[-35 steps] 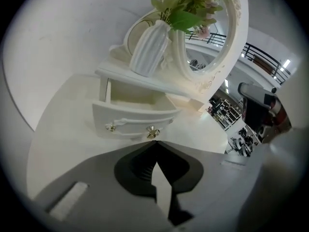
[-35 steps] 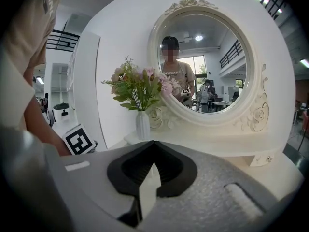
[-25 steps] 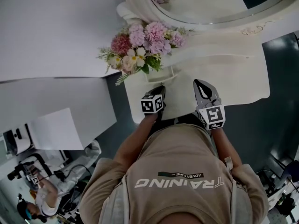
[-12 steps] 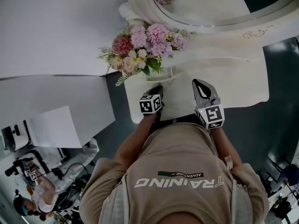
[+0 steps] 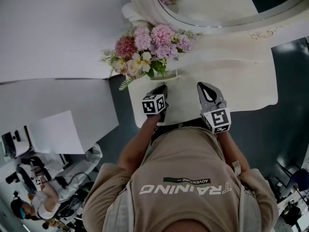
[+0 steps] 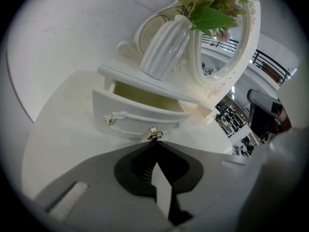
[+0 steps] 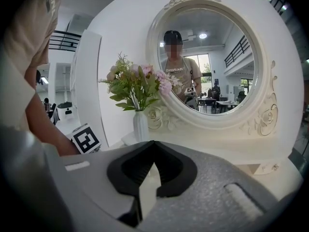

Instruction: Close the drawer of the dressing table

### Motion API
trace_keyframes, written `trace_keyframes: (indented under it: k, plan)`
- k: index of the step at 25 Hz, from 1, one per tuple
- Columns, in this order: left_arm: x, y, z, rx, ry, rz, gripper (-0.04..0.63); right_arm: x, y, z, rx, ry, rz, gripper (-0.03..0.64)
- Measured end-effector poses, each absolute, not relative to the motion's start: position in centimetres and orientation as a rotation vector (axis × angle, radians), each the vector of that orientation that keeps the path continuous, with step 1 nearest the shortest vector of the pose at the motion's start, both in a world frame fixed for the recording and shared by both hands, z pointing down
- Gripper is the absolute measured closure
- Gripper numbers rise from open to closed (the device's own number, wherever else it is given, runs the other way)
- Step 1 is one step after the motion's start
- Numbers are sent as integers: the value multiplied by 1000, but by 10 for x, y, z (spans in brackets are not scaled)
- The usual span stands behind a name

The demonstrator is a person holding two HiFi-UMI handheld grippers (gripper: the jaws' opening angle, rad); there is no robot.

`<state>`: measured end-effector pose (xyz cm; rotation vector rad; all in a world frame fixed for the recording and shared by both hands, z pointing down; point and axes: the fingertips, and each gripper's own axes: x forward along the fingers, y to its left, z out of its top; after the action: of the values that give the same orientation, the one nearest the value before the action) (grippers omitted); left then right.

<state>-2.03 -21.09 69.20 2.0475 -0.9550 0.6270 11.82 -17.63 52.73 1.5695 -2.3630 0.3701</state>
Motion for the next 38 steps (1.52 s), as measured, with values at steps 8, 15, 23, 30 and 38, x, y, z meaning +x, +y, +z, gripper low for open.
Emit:
trace_keyframes:
  k: [8,15,23,30,38]
  plan:
    - [-17,-221,688,2087,-939,631,578,120,-177,529,1577,-2354,371,614]
    - [-14,-234,687,2091,-949,623,577,117,-176,529,1573,-2352,377,615]
    - [-13,-245,687,2092,-950,599,577,120,-174,526,1581,-2344,375,615]
    - [-12,-253,686,2094,-966,587,577,123,-169,528,1577,-2331,381,614]
    - [-13,-258,690,2054,-981,520,577,124,-158,527,1572,-2319,393,614]
